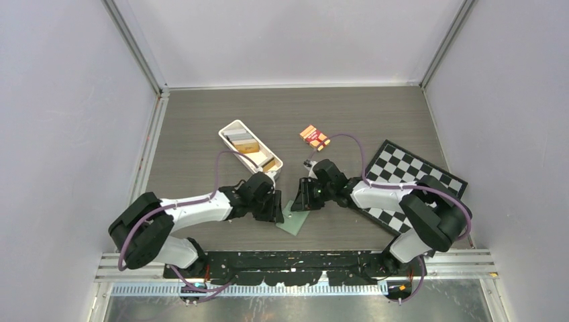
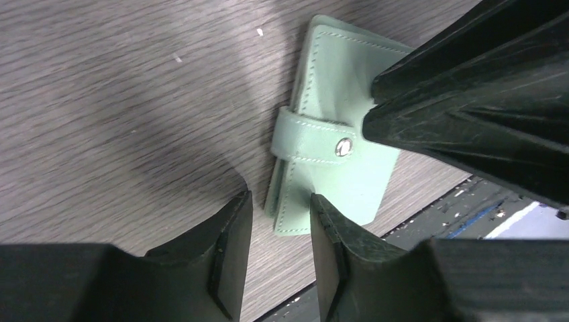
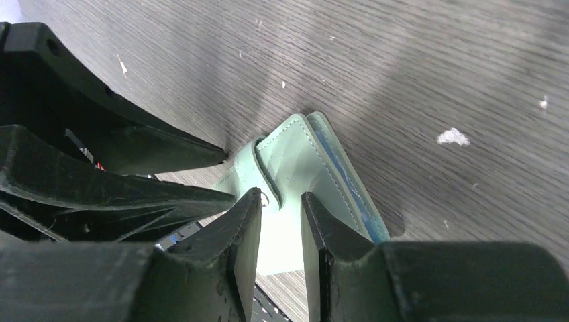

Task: Put the credit cards into the card holder
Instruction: Open the card holder at the center of the board.

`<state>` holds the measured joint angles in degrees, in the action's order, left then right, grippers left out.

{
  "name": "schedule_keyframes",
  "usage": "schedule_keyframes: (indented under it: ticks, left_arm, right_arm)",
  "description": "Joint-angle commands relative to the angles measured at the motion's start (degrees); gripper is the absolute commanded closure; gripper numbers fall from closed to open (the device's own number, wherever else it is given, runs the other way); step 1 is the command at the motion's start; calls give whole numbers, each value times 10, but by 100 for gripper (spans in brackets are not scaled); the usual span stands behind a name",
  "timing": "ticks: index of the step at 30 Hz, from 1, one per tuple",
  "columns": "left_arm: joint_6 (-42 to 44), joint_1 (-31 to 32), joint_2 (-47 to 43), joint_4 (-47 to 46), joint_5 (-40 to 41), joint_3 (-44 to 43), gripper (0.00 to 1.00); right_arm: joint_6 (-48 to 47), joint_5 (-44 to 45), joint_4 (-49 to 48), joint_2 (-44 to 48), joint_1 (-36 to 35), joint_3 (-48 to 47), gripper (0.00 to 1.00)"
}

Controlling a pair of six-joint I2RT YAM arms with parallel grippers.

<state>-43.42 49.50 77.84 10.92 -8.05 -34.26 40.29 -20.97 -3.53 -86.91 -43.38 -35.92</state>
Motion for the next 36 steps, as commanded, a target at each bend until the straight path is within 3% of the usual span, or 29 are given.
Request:
schedule_keyframes:
  ticks: [1,7,13,28,36]
  left_arm:
    - [11,0,23,-33,-21,-4,63]
    - [43,0,58,6,-10,-26,85]
    - [49,0,89,8,-9,-27,99]
    - [44,0,112,11,22,-27,100]
    - [43,0,109,11,25,-27,100]
  right_arm:
    - [-26,-25,-24,-13,0,-21,66]
    - [-29,-50,-28,-35,0,-20,66]
    - [-31,-81,-36,-45,0,-17,66]
    - [-41,-142,-52,-58,-18,-14,70]
    - [-22,-108,-51,-56,-24,-14,84]
